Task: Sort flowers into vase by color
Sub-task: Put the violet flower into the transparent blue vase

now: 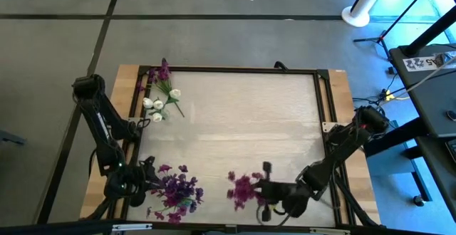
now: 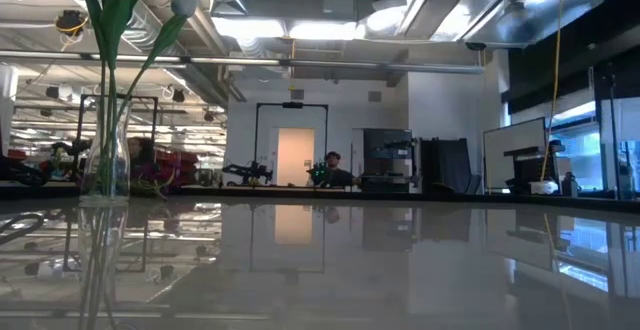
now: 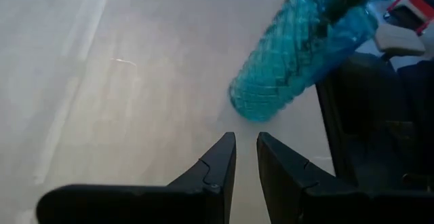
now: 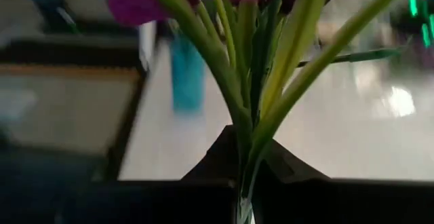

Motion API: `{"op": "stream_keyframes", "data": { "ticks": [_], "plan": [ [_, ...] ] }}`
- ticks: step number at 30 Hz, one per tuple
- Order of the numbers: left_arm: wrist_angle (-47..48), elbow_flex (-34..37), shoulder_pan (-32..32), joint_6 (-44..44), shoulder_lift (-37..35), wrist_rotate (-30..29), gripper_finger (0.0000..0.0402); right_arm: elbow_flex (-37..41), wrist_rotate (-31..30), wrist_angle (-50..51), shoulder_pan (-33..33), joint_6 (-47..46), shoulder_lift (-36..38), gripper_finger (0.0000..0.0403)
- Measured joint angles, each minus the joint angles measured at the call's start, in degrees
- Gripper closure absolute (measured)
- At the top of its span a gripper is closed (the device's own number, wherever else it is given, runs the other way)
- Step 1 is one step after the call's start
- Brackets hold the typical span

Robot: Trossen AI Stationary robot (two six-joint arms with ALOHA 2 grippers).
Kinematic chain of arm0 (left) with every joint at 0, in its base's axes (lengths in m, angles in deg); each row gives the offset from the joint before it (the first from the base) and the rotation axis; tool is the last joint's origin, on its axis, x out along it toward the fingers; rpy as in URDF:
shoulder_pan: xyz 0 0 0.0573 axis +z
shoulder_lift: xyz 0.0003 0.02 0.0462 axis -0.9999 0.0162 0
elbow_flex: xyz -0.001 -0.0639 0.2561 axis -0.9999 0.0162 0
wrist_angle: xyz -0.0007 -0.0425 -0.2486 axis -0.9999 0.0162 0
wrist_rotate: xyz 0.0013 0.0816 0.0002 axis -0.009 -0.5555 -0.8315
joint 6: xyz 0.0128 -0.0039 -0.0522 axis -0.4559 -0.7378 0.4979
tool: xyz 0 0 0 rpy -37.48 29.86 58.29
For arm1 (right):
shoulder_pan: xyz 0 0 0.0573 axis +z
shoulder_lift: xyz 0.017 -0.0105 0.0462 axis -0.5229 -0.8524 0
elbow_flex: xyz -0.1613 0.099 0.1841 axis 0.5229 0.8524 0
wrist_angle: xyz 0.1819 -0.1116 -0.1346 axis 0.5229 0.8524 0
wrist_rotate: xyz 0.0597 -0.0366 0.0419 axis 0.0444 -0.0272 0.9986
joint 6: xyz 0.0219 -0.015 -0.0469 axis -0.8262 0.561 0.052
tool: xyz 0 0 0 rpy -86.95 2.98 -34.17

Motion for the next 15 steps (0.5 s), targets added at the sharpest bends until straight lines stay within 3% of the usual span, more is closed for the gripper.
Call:
{"op": "stream_keyframes", "data": {
  "ticks": [3, 5, 10, 15],
  "plan": [
    [-4.30, 0.00, 0.24, -1.12, 3.85, -0.17, 0.0343, 1.77, 6.31, -22.42, -1.77, 16.15, -1.28, 0.0392],
    [-7.39, -0.02, 1.01, -1.90, 6.28, -0.21, 0.0343, 2.60, 12.88, -32.00, -3.46, 22.84, -3.07, 0.0391],
    [-13.66, -0.06, 2.98, -3.19, 11.79, -0.41, 0.0343, 2.42, 31.57, -51.07, -9.56, 24.51, -10.30, 0.0397],
    [-18.31, -0.07, 3.28, -3.20, 17.08, 0.21, 0.0343, 0.33, 37.88, -59.43, -12.09, 27.61, -14.85, 0.0390]
  ]
}}
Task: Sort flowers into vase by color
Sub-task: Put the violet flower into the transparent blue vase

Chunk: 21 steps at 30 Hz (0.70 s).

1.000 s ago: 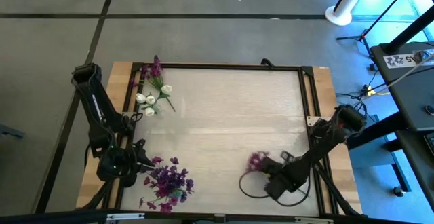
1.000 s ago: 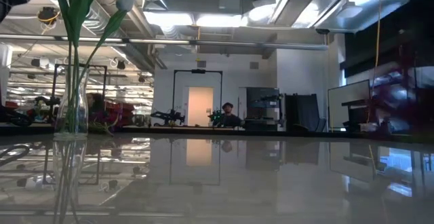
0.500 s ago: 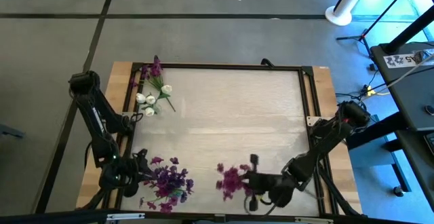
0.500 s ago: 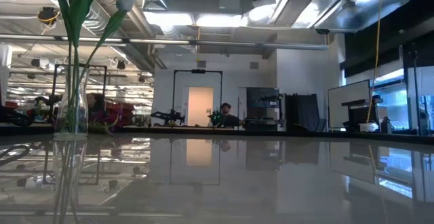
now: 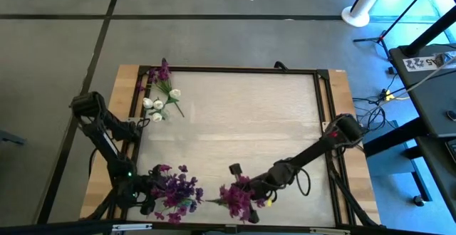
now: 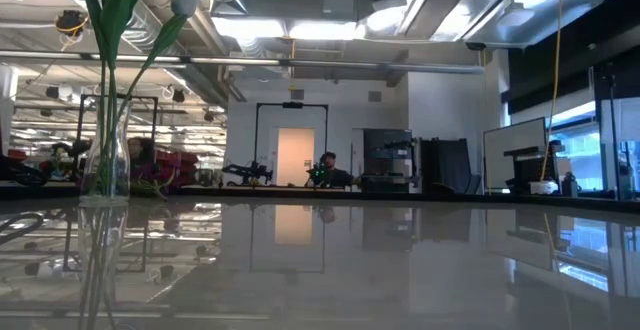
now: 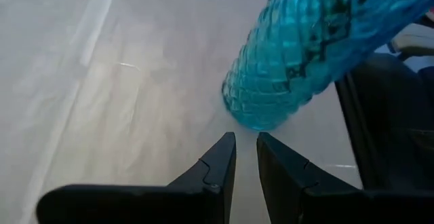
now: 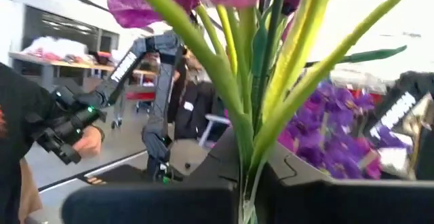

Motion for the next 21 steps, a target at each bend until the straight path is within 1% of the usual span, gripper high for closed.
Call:
{"op": "stream_keyframes", "data": {
  "ticks": [3, 5, 7, 14, 18, 21],
  "plan": [
    [-1.37, 0.01, 0.72, 0.06, 1.62, 1.05, 0.0343, -2.83, 6.25, -3.41, -0.71, 1.26, -2.05, 0.0392],
    [-1.90, 0.02, 1.82, 0.01, 1.96, 2.45, 0.0343, -4.83, 8.21, -3.00, -1.01, 2.23, -2.51, 0.0395],
    [-2.24, 0.01, 3.10, -0.72, 2.19, 2.86, 0.0343, -7.03, 8.20, -1.39, -0.97, 3.87, -3.38, 0.0396],
    [-6.90, 0.02, 9.39, -9.10, 4.37, 3.44, 0.0343, -12.39, 6.54, 1.36, -1.72, 7.35, -7.21, 0.0393],
    [-8.46, 0.00, 13.01, -12.07, 5.34, 2.07, 0.0343, -12.72, 6.60, 1.60, -2.05, 9.83, -8.17, 0.0394],
    [-9.46, 0.02, 15.43, -14.13, 5.80, 1.96, 0.0343, -12.75, 6.68, 1.14, -2.25, 10.06, -8.28, 0.0391]
  ]
}}
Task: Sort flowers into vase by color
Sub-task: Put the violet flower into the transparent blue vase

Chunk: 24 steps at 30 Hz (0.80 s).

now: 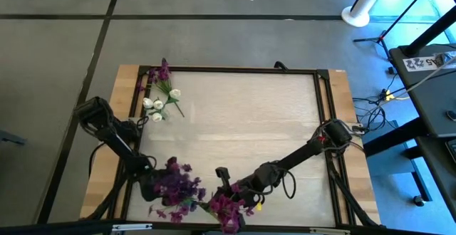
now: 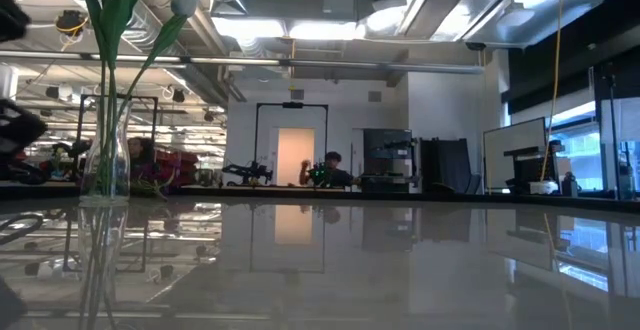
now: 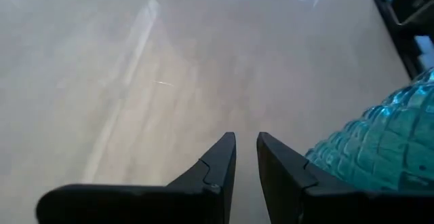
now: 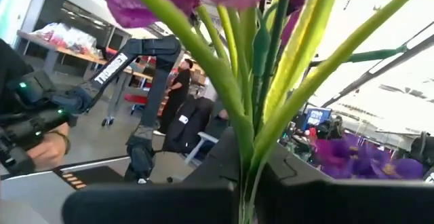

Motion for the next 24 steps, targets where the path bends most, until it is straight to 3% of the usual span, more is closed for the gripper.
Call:
{"op": "stream_keyframes", "data": {
  "ticks": [8, 14, 19, 24],
  "plan": [
    [3.91, -0.02, -1.40, -1.92, -3.89, 1.35, 0.0343, 0.00, 1.01, 1.81, -0.17, -0.44, -0.04, 0.0393],
    [8.59, -0.02, -7.95, 6.00, -9.04, 3.65, 0.0343, 0.00, 0.97, 1.57, -0.19, 0.16, -0.04, 0.0393],
    [4.57, -0.02, -12.63, 8.64, -8.40, -0.80, 0.0343, 0.00, 0.00, 1.55, -0.26, 3.28, -0.04, 0.0393],
    [2.85, -0.04, -11.57, 8.21, -6.42, -4.09, 0.0343, -0.04, 0.20, -0.31, -1.04, 3.23, -0.50, 0.0392]
  ]
}}
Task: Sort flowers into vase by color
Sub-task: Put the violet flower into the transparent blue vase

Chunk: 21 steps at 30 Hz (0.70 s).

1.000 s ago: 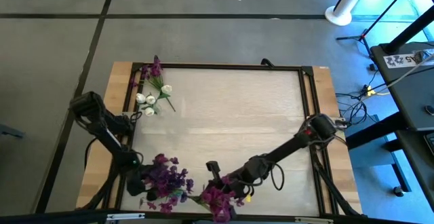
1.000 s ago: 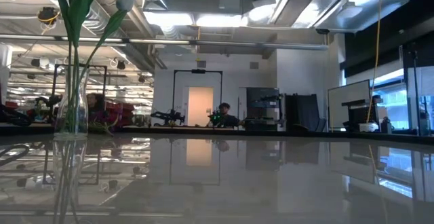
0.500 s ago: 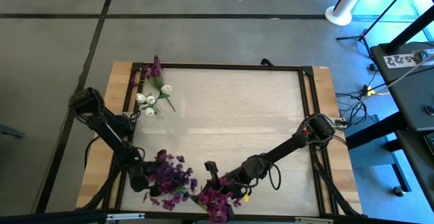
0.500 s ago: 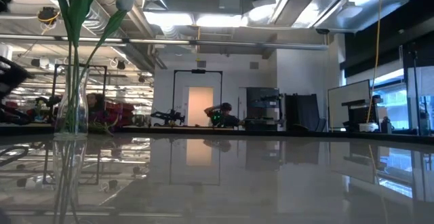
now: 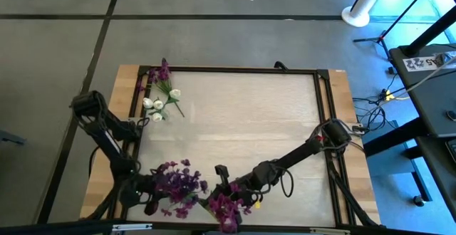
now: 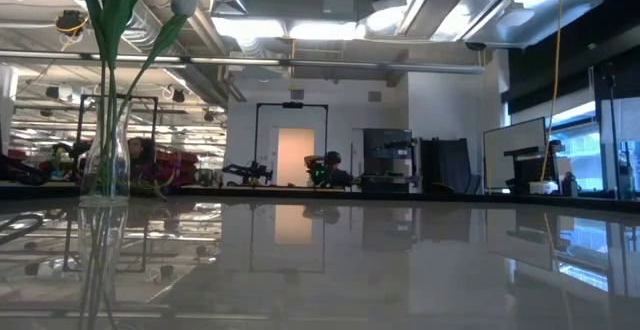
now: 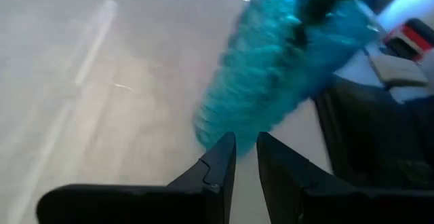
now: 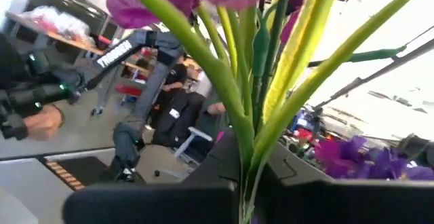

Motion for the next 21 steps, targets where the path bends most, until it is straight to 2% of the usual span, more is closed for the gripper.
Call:
{"op": "stream_keyframes", "data": {
  "ticks": [11, 21],
  "plan": [
    [-1.42, 0.00, 5.00, -4.69, 0.76, -3.30, 0.0343, 0.00, -0.32, 1.71, -1.03, -3.78, -0.09, 0.0391],
    [-2.53, 0.00, 7.77, -7.86, 0.76, -9.32, 0.0343, 0.00, -0.34, 4.51, -1.00, -4.74, -0.09, 0.0391]
  ]
}}
